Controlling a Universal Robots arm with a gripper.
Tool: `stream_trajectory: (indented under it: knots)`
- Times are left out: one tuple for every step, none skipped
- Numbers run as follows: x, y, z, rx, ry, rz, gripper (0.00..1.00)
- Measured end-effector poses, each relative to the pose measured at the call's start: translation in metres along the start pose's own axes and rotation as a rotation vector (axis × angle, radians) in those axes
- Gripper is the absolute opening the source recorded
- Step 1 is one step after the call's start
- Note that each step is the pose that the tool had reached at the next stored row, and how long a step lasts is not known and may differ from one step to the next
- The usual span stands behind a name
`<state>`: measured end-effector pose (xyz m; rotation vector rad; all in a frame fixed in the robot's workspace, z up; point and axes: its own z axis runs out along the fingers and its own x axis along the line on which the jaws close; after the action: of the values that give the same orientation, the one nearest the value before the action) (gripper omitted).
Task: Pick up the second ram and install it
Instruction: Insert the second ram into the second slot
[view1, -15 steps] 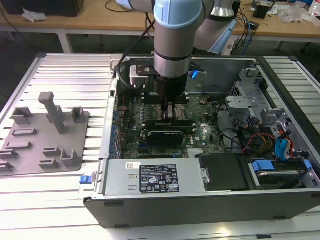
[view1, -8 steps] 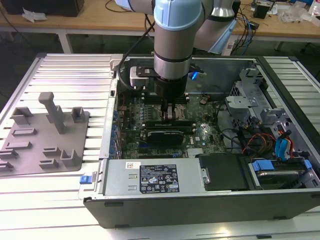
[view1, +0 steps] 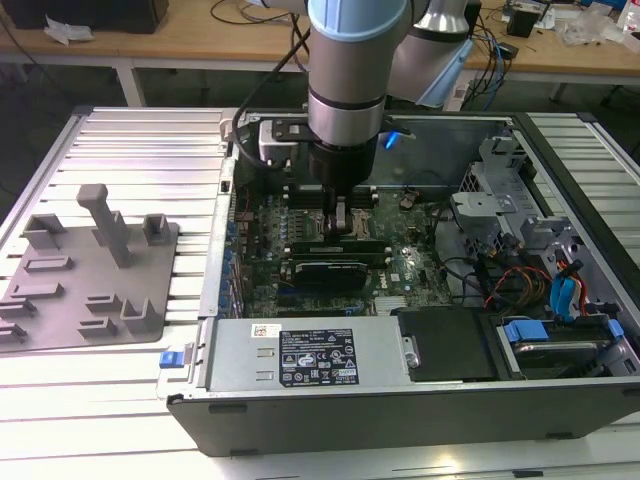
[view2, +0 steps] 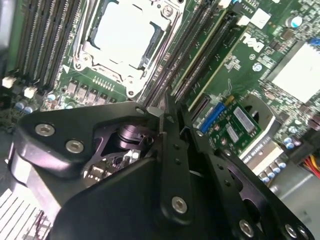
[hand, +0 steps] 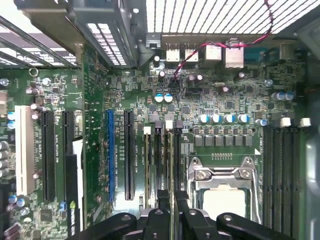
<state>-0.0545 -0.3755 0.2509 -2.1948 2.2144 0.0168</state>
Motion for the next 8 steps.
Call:
stream_trajectory:
  knots:
    - [-0.0001, 0.0000, -0.0037, 0.0000, -0.0001, 0.000, 0.16]
    - [-0.0001, -0.0001, -0.0048, 0.0000, -0.0001, 0.000, 0.16]
    - [-0.0001, -0.0001, -0.0047, 0.0000, -0.0001, 0.000, 0.16]
    - [-0.0001, -0.0001, -0.0047, 0.0000, -0.0003, 0.000, 0.16]
    - [-0.0001, -0.0001, -0.0048, 0.0000, -0.0001, 0.000, 0.16]
    - [-0.0001, -0.0001, -0.0049, 0.0000, -0.0002, 0.000, 0.16]
    - [-0.0001, -0.0001, -0.0049, 0.0000, -0.0001, 0.000, 0.08]
    - [-0.0001, 0.0000, -0.0050, 0.0000, -0.0001, 0.000, 0.08]
